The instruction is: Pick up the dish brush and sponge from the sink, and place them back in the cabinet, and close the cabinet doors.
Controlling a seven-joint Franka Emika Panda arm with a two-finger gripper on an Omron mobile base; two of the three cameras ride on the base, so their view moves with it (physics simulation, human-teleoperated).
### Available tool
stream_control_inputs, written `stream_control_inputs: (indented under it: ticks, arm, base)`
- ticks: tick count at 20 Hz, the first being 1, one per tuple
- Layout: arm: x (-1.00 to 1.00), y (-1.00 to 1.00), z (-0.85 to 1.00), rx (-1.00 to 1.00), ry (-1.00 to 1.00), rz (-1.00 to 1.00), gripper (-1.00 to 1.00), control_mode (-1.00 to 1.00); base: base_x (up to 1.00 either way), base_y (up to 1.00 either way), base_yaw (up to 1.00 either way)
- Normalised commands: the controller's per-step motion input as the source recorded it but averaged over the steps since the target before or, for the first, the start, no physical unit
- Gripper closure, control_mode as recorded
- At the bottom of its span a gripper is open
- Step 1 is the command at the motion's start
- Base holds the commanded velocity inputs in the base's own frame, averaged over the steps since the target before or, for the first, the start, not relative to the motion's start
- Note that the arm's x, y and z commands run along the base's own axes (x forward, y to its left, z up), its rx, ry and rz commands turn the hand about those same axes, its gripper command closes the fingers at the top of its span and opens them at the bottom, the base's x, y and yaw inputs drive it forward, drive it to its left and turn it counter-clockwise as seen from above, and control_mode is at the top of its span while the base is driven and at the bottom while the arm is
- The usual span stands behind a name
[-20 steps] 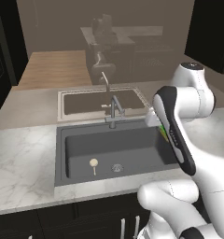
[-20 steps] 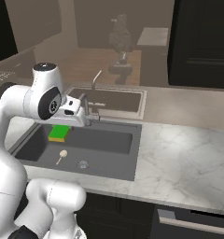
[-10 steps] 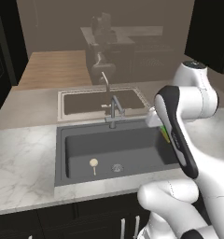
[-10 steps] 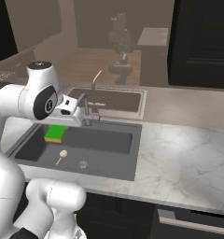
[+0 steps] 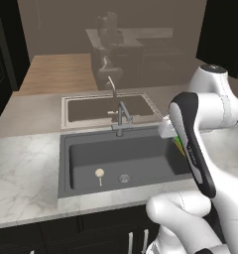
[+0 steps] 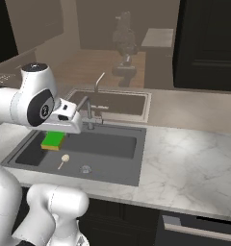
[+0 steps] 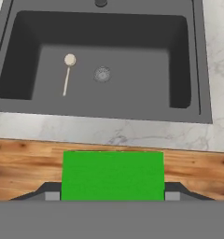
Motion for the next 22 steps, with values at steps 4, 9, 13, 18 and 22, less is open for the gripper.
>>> stream_control_inputs:
  ticks: [4,9,13,18,22]
  arm:
    - [-0.33,0.00,0.00,0.00,0.00,0.00,1.00,-1.00]
    - [-0.23,0.00,0.00,0.00,0.00,0.00,1.00,1.00]
    - [0.00,0.00,0.00,0.00,0.00,0.00,1.00,1.00]
    - [0.00,0.00,0.00,0.00,0.00,0.00,1.00,1.00]
    - [0.00,0.00,0.00,0.00,0.00,0.00,1.00,1.00]
  base:
    - [0.00,0.00,0.00]
    - [-0.15,0.00,0.00]
    - [-0.38,0.02,0.00]
    - [-0.44,0.24,0.00]
    - [-0.41,0.52,0.00]
